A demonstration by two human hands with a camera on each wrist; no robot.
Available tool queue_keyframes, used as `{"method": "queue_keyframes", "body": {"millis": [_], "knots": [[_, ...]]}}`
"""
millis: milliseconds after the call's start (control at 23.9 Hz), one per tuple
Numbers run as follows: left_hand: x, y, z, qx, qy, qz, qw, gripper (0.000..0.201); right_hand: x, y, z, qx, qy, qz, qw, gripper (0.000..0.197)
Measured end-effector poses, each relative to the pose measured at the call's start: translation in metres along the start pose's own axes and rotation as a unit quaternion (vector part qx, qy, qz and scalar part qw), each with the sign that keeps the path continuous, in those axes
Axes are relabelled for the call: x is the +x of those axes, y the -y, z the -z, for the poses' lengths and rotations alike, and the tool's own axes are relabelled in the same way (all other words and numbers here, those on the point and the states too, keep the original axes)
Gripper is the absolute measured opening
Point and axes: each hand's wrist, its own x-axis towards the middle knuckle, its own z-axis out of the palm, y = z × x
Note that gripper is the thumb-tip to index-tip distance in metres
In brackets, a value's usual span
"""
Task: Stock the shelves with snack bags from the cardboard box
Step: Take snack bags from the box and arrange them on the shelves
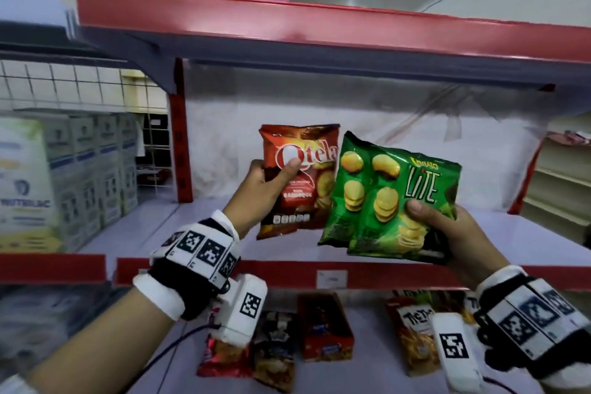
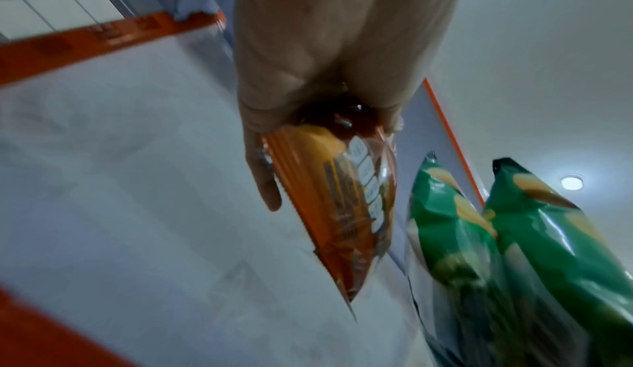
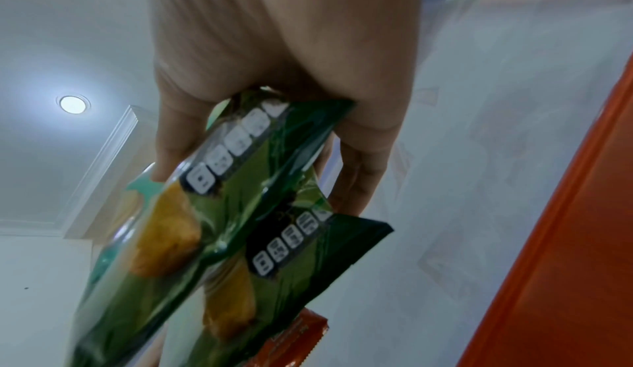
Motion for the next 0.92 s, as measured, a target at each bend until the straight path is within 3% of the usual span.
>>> {"method": "queue_keyframes", "body": {"millis": [209,418,669,795,921], "knots": [[0.058,-0.001,0.087,0.111,-0.071,0.037,0.991,0.042,0.043,-0.013,-0.029,0.016,0.009,-0.020,1.000,0.038],[0.118,0.021,0.147,0.299,-0.084,0.112,0.944,0.071,0.084,-0.018,-0.034,-0.014,0.040,-0.021,0.999,0.035],[0.149,0.076,0.168,0.468,-0.119,0.127,0.866,0.065,0.111,-0.023,-0.016,-0.075,0.065,-0.025,0.995,0.040],[0.156,0.098,0.173,0.490,-0.112,0.151,0.851,0.057,0.116,-0.028,-0.003,-0.090,0.064,-0.039,0.993,0.037],[0.163,0.108,0.175,0.465,-0.130,0.154,0.862,0.050,0.119,-0.031,0.008,-0.106,0.056,-0.052,0.991,0.036]]}}
